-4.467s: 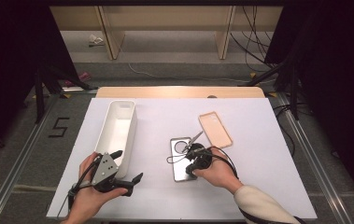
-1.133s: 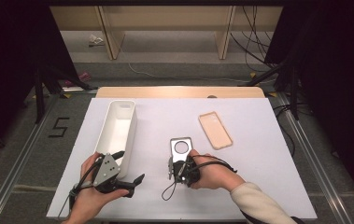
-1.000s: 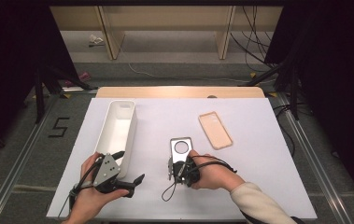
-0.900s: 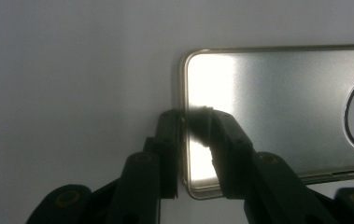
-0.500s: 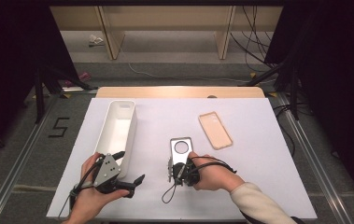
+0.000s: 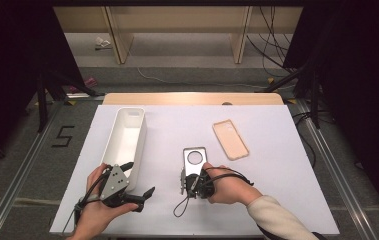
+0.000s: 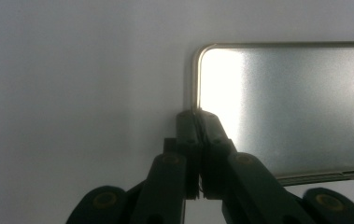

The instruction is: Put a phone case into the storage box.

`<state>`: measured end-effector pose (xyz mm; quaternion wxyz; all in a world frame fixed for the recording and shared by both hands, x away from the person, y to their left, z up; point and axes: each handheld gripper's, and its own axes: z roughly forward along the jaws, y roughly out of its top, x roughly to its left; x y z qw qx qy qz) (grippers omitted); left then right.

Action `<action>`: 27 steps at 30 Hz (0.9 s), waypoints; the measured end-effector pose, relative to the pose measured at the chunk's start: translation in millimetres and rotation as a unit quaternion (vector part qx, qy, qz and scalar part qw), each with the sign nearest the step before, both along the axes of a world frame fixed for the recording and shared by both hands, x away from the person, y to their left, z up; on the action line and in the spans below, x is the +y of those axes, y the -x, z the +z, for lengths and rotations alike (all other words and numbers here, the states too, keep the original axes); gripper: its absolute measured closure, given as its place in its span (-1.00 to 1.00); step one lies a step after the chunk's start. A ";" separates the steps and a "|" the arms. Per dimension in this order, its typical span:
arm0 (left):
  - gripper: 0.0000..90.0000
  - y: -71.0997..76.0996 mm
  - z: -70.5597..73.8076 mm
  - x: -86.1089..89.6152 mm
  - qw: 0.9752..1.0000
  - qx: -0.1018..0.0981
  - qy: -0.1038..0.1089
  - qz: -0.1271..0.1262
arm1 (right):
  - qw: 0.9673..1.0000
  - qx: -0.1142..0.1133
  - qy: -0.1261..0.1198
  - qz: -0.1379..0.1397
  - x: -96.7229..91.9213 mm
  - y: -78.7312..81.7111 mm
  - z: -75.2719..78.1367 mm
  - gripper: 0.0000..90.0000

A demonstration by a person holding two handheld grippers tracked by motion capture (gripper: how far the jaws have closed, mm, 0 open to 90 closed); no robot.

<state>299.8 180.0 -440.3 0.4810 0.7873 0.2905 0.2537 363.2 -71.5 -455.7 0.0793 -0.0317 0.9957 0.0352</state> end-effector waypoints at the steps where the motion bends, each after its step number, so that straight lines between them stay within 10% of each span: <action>1: -0.96 0.1 0.1 0.0 1.000 0.000 0.000 0.000 | 1.000 0.001 -0.001 -0.002 -0.5 0.1 0.4 0.97; 16: -0.95 0.1 0.2 0.9 1.000 0.000 0.001 0.003 | 0.996 0.016 -0.082 -0.035 -15.3 -3.9 16.7 0.98; 27: -0.94 0.1 0.2 1.7 1.000 0.001 0.002 0.006 | 0.978 0.013 -0.199 -0.062 -34.6 -6.5 33.2 0.98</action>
